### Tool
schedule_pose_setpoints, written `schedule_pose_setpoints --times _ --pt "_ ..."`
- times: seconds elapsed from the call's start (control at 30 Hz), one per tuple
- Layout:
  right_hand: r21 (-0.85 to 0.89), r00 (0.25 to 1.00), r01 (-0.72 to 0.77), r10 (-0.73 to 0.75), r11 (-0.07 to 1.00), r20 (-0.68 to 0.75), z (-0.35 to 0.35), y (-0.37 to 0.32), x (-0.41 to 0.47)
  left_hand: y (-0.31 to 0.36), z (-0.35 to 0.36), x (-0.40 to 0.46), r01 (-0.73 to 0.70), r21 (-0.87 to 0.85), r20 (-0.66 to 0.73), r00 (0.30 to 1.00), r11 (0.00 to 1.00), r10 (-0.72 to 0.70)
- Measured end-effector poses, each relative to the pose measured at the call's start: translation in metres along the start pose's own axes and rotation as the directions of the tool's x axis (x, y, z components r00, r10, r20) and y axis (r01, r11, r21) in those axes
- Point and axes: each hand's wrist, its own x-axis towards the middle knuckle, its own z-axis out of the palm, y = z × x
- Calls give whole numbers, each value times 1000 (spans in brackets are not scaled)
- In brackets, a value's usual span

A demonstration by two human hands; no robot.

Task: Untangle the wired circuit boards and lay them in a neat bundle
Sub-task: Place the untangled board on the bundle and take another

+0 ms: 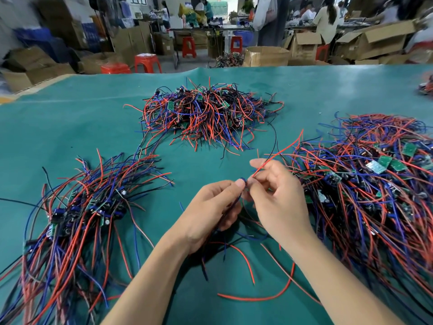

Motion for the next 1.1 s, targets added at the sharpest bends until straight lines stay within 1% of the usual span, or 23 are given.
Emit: schedule_pose_setpoints --times 0.07,0.1,0.17,0.27,0.37,0.43,0.5,0.6,0.7,0.8,1.0,1.07,1.1 --pt "19 1000 -20 20 1000 -14 0 -2 0 0 0 1 -2 15 -3 1000 1000 2" --pt "67 998 -54 56 996 -15 0 -3 0 0 0 1 7 15 -8 1000 1000 -7" --pt "165 992 -122 123 979 5 -2 -5 1 -1 -1 2 15 13 -19 1000 1000 -15" --pt "238 979 -203 196 950 52 -3 -5 1 -2 0 1 11 0 -31 999 1000 -11" --pt "292 959 -282 262 914 107 -4 -4 1 -1 0 1 14 2 -29 999 1000 -14" --pt "288 956 -291 272 912 106 -3 -3 2 1 1 2 12 17 -27 1000 1000 -12" --pt "197 967 -252 255 947 12 -3 -1 4 1 3 2 -1 55 -34 999 998 3" --pt "-57 980 -132 122 990 -159 -8 1 9 2 6 0 -13 108 -42 999 994 18" --pt "-170 962 -89 40 981 -268 -18 -2 15 3 7 -1 -10 140 -32 999 990 15" --pt "-290 939 -49 -56 956 -341 -28 -2 20 4 7 -2 -18 156 -12 1000 988 20" --pt "-333 854 -9 -166 943 -494 -44 -1 26 6 8 -3 -35 196 31 999 980 30" --pt "-303 836 -24 -147 953 -528 -48 2 28 6 8 -3 -36 203 37 999 979 29" --pt "-240 830 -46 -97 970 -549 -49 4 29 6 8 -3 -34 199 37 999 979 27"
